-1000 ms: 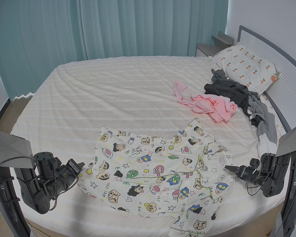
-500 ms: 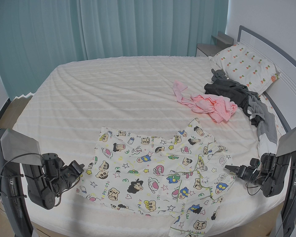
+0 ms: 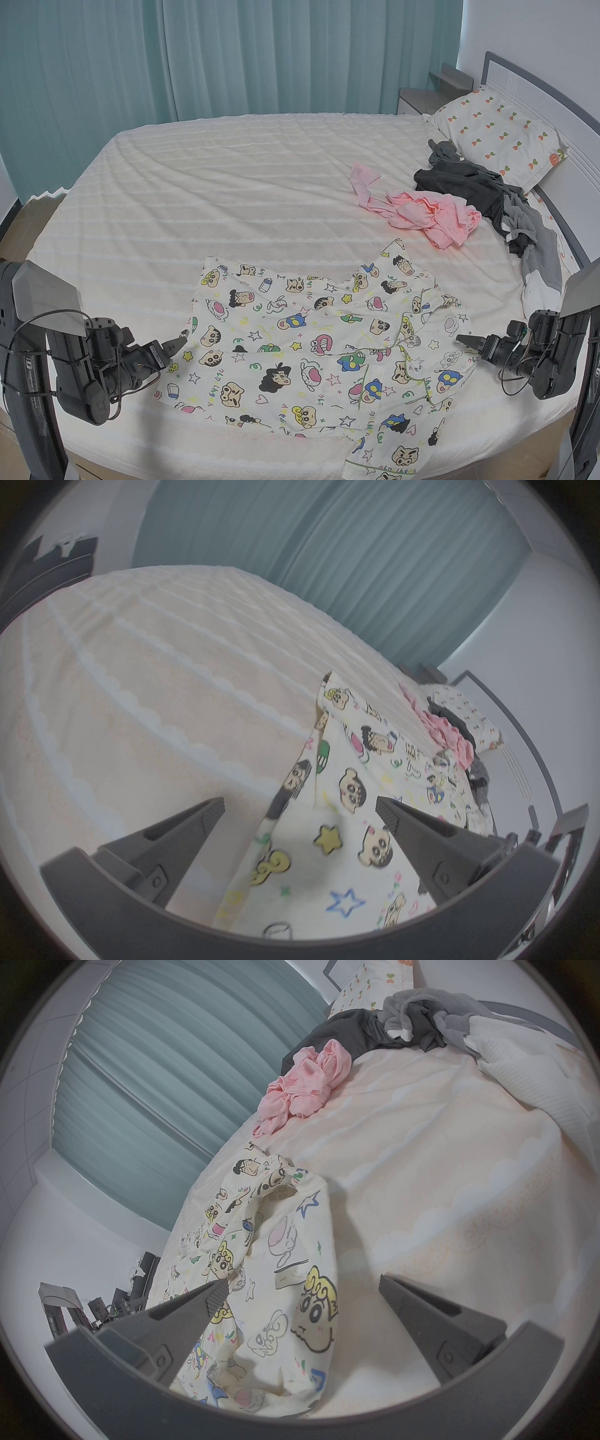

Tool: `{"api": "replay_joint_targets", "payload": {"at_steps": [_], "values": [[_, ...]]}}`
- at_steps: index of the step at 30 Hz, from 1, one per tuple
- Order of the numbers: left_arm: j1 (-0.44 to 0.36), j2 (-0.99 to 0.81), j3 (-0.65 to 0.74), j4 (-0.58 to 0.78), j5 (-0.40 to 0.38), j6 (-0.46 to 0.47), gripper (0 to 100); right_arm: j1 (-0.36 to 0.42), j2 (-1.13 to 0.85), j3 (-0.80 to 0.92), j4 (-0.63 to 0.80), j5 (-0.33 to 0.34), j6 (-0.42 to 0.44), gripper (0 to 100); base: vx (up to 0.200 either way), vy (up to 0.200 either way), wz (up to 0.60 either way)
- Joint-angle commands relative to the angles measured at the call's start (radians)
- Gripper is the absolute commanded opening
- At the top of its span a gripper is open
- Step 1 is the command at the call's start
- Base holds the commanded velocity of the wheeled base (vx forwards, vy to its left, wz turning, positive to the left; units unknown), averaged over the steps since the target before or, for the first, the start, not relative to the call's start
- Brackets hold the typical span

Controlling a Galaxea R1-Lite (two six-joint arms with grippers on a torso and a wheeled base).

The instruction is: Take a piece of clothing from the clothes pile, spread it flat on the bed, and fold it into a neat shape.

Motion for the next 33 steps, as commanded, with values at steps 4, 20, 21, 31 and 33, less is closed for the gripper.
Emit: {"api": "replay_joint_targets", "payload": {"at_steps": [4, 20, 21, 31, 33], "values": [[0.105, -0.037, 0.137, -0.006, -0.242, 0.178, 100, 0.0, 0.003, 0.0, 0.0, 0.001, 0.0, 100, 0.0, 0.0, 0.0], [0.077, 0.082, 0.124, -0.004, -0.362, 0.479, 100, 0.0, 0.005, 0.0, 0.0, 0.001, 0.0, 100, 0.0, 0.0, 0.0], [0.073, 0.09, 0.124, -0.004, -0.362, 0.48, 100, 0.0, 0.005, 0.0, 0.0, 0.001, 0.0, 100, 0.0, 0.0, 0.0], [0.069, 0.099, 0.131, -0.006, -0.363, 0.48, 100, 0.0, 0.006, 0.0, 0.0, 0.001, 0.0, 100, 0.0, 0.0, 0.0], [0.073, 0.099, 0.146, -0.006, -0.363, 0.482, 100, 0.0, 0.006, 0.001, 0.0, 0.001, 0.0, 100, 0.0, 0.0, 0.0]]}}
